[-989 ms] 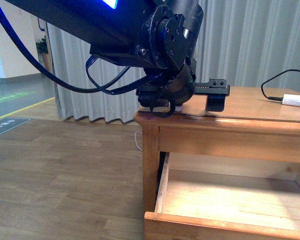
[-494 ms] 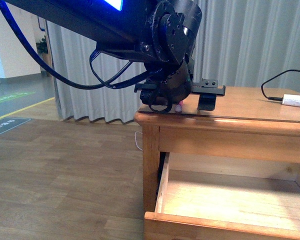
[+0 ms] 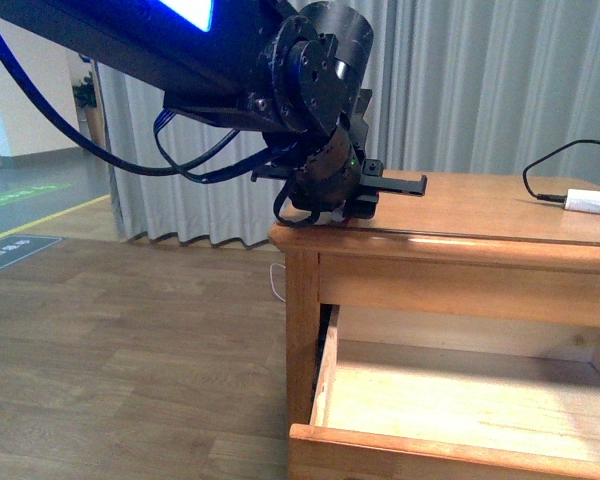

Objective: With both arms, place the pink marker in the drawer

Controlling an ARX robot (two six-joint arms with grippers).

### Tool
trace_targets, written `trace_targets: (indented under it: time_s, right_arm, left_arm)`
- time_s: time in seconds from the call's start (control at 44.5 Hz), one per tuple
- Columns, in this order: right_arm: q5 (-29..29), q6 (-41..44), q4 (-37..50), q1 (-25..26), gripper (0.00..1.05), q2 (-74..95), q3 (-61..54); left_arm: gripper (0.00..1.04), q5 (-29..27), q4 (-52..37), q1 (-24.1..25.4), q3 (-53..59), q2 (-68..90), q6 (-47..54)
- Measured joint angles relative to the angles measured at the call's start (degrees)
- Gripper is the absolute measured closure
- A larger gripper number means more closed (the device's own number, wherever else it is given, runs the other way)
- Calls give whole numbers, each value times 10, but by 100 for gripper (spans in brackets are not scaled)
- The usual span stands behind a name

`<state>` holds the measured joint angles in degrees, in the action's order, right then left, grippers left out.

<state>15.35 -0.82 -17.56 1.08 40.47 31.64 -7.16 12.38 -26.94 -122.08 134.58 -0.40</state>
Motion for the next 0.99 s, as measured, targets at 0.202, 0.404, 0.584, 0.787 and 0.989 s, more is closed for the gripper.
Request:
trace_targets:
  time_s: [0.202,0.404,0.584,0.787,0.989]
  right_arm:
    - [0,0,0,0,8,0,0]
    - [0,0,0,0,8,0,0]
    - [0,0,0,0,8,0,0]
    - [0,0,0,0,8,0,0]
    - [0,0,0,0,8,0,0]
  left_arm:
    - [90,80,-76,5,100,-51,58]
    - [90,188,-167,6,247,-138,119]
    - [90,282,-229,2,374,-242,170]
    - [90,298,-239,-21,467,-297,236]
    - [90,266,-266,-43,490,-267,259]
